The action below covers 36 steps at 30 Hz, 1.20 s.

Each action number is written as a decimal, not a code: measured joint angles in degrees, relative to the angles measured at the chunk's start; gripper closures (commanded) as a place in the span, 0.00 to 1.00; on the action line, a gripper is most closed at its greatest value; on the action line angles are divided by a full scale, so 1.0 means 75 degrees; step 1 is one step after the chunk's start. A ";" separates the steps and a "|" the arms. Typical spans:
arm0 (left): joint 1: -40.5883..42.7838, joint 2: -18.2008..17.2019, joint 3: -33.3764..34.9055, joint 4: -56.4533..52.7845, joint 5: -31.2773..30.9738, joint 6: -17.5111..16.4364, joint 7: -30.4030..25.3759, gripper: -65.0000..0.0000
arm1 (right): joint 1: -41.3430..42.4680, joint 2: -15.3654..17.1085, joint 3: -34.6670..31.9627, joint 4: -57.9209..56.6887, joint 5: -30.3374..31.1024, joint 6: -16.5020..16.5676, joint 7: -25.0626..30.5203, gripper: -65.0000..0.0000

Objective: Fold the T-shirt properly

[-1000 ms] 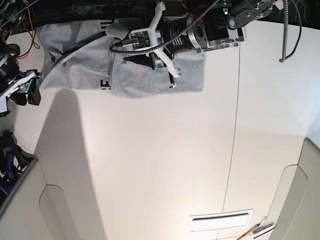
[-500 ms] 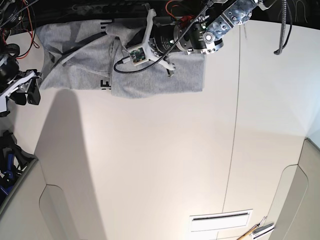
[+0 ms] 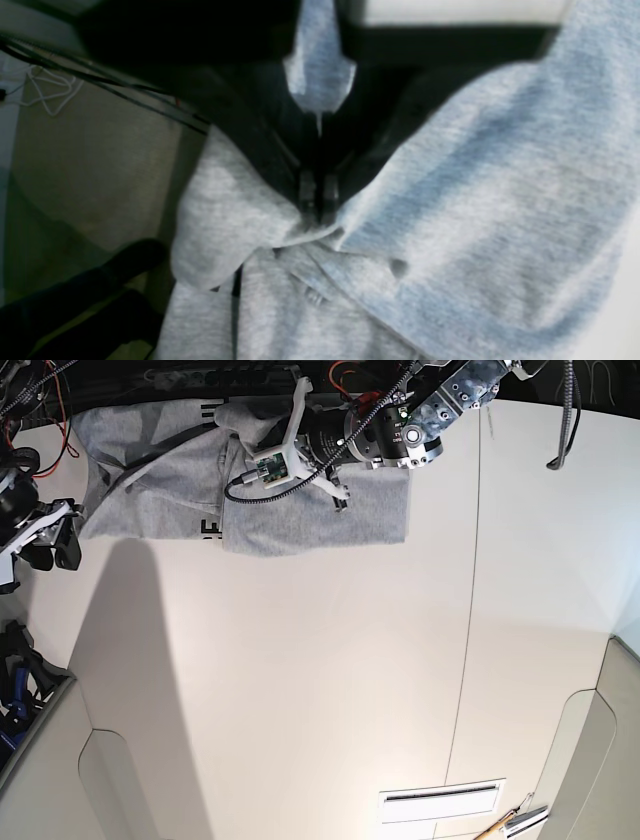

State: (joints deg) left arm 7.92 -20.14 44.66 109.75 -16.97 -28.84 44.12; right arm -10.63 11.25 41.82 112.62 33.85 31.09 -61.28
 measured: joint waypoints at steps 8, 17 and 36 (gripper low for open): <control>0.0000 0.0000 0.0000 -0.0551 0.0012 -0.0020 -0.0286 1.00 | 0.0003 0.0000 0.0000 0.0000 0.0000 0.0000 0.0000 0.59; -0.0385 0.0146 -0.0003 0.0892 0.0085 -0.0035 -0.0262 0.90 | 0.0006 0.0000 0.0000 0.0000 -0.0487 0.0000 0.0248 0.58; -0.0469 0.0143 0.0000 0.2130 0.2084 0.1445 -0.0230 0.58 | -0.0239 0.0428 0.0020 -0.2087 -0.0956 -0.0775 0.0475 0.38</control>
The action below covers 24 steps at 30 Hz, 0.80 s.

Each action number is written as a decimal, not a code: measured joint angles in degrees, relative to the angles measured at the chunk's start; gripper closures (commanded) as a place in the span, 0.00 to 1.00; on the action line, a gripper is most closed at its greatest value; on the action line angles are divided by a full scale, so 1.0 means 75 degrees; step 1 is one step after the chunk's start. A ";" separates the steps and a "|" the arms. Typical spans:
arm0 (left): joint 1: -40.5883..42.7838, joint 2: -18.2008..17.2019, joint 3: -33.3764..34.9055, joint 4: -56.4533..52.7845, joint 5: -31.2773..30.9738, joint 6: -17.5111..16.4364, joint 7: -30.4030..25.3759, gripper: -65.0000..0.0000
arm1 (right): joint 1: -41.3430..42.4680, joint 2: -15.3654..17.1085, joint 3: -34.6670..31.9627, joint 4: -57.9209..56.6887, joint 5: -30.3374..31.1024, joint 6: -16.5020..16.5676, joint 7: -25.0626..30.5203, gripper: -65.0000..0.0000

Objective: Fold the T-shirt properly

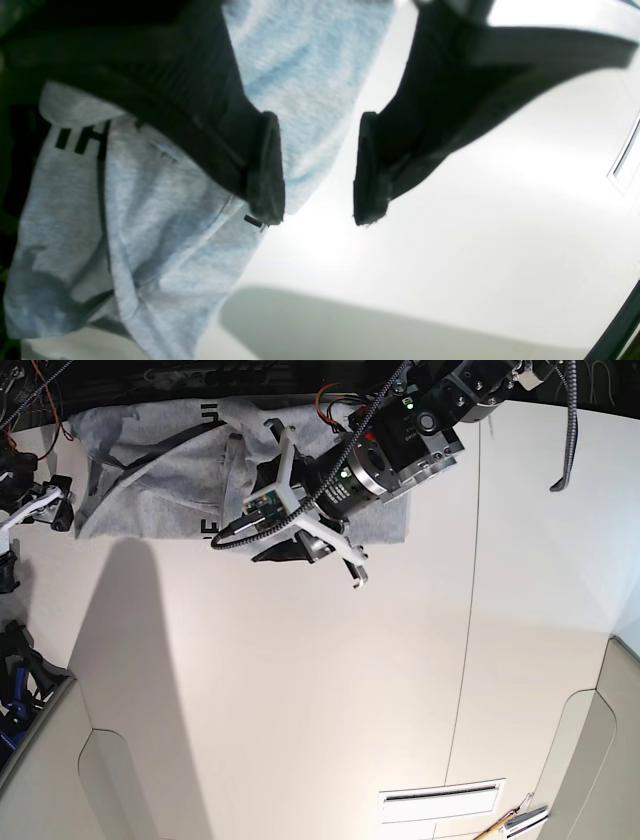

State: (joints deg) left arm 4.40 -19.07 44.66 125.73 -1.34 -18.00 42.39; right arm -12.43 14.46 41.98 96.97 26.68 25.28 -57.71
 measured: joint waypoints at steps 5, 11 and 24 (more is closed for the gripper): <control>0.0000 0.0003 0.0000 0.0000 -0.0006 0.0000 -0.0003 0.58 | -0.0012 0.0000 0.0000 -0.0306 0.1457 0.0385 -0.0968 0.38; -0.0003 0.0003 0.0000 0.0000 0.0000 0.0000 -0.0003 0.58 | -0.0286 0.0000 0.0000 -0.0367 0.1865 0.0402 -0.1166 0.38; -0.0017 0.0003 -0.0003 0.0000 0.0000 0.0003 -0.0006 0.58 | -0.0906 -0.0038 0.0000 -0.0367 0.3016 0.0656 -0.1492 0.38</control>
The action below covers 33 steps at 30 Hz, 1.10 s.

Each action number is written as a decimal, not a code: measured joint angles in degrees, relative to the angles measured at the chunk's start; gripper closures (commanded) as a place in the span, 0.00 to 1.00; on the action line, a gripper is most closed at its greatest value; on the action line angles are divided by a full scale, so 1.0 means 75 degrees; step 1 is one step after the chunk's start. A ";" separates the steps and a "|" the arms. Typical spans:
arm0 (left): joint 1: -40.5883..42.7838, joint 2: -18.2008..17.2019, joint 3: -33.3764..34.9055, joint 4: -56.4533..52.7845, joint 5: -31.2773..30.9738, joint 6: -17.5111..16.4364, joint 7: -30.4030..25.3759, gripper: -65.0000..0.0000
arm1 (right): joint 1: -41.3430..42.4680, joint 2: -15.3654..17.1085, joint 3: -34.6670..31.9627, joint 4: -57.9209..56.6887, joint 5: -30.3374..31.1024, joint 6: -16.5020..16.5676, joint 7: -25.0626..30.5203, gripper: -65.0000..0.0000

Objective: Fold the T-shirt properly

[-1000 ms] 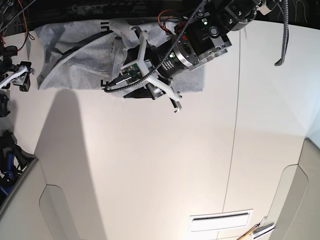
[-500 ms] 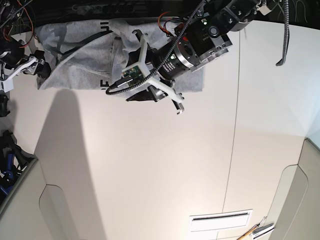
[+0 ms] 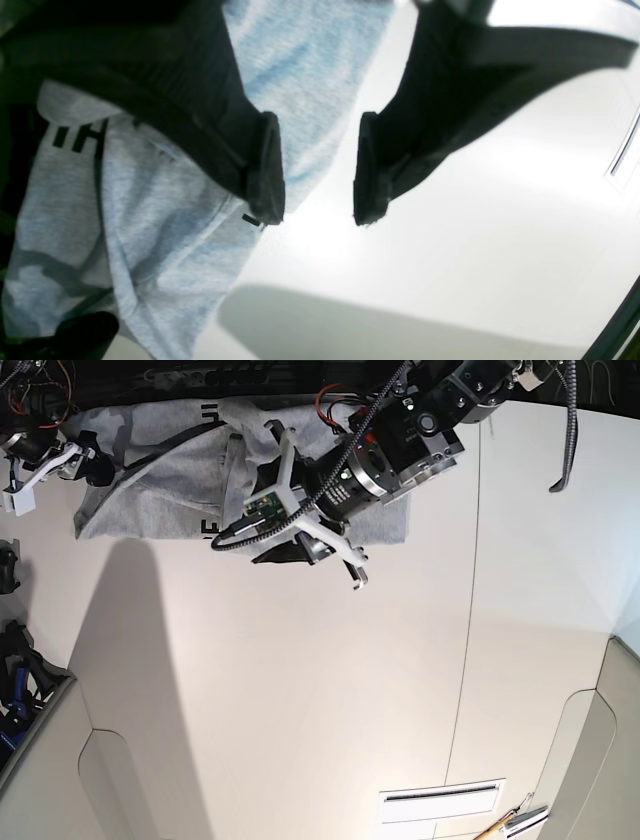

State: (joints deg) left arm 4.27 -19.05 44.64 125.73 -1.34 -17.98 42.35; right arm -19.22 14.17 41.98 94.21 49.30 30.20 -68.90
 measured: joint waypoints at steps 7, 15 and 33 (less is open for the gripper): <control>-0.0003 0.0000 0.0003 0.0000 0.0003 -0.0003 0.0003 0.58 | 0.0000 -0.0251 0.0000 0.0000 0.0554 0.0122 -0.0090 0.38; -0.0003 -0.0003 0.0003 0.0000 0.0119 0.0079 0.0003 0.58 | 0.0000 -0.0242 0.0000 0.0000 0.0597 0.0122 -0.0125 0.38; -0.0003 -0.0003 0.0003 0.0000 0.0318 0.0259 0.0012 0.58 | 0.0108 -0.0221 0.0003 -0.0592 -0.0726 0.0015 0.1163 0.38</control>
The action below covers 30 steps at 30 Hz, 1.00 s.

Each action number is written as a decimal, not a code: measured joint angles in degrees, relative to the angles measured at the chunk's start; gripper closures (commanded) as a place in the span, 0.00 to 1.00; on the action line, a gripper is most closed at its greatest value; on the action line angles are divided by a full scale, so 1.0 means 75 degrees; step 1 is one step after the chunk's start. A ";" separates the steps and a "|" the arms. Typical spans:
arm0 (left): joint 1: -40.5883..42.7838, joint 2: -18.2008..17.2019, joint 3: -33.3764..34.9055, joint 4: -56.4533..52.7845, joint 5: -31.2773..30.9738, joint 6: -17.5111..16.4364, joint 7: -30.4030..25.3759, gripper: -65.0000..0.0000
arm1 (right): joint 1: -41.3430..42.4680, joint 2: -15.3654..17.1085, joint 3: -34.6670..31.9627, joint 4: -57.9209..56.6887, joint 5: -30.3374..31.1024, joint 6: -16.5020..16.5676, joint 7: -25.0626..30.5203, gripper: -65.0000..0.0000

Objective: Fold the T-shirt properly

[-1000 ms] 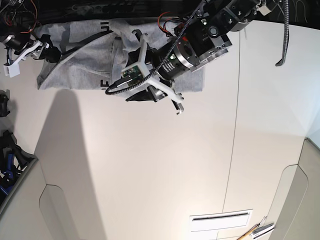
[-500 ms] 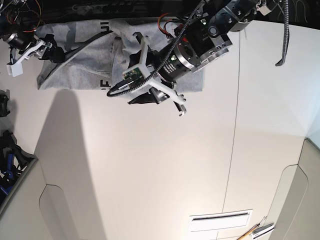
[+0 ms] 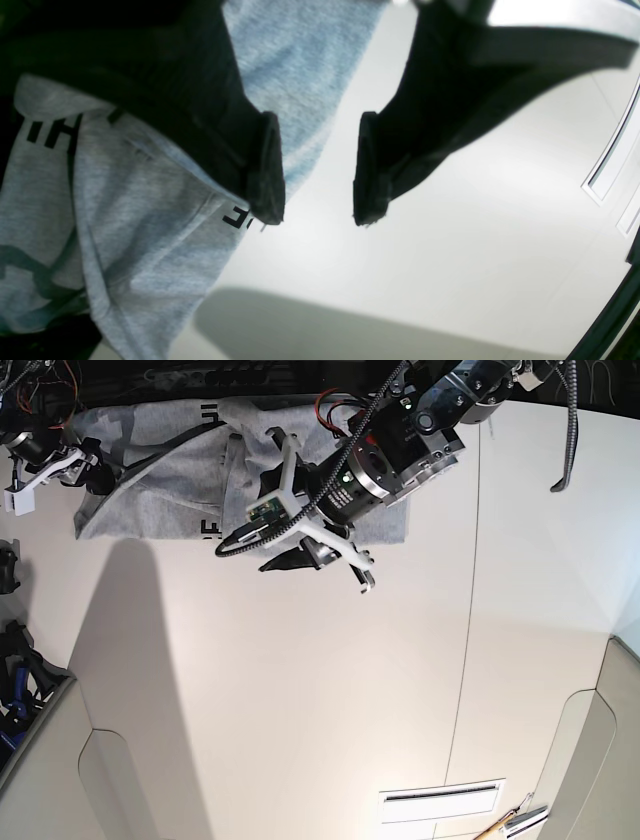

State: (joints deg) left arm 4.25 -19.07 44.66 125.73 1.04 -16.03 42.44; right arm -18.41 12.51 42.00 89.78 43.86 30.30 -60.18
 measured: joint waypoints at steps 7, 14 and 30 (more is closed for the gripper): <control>0.0000 0.0000 0.0000 0.0000 0.0000 0.0000 0.0000 0.58 | 0.0003 0.0026 -0.0023 -0.0423 0.0306 0.0020 0.0160 0.38; 0.0000 0.0000 0.0000 0.0000 0.0003 0.0000 0.0000 0.58 | 0.0017 0.0017 -0.0061 -0.0481 0.1687 0.0201 -0.0836 0.38; 0.0000 -0.0020 -0.0469 0.0023 0.2133 0.1888 0.1105 0.70 | 0.0026 -0.0017 -0.0076 -0.0522 0.1609 0.0192 -0.1037 1.00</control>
State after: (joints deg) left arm 4.25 -19.22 41.15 125.91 17.04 -1.87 50.72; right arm -18.22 12.38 41.43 85.86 55.92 31.75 -67.96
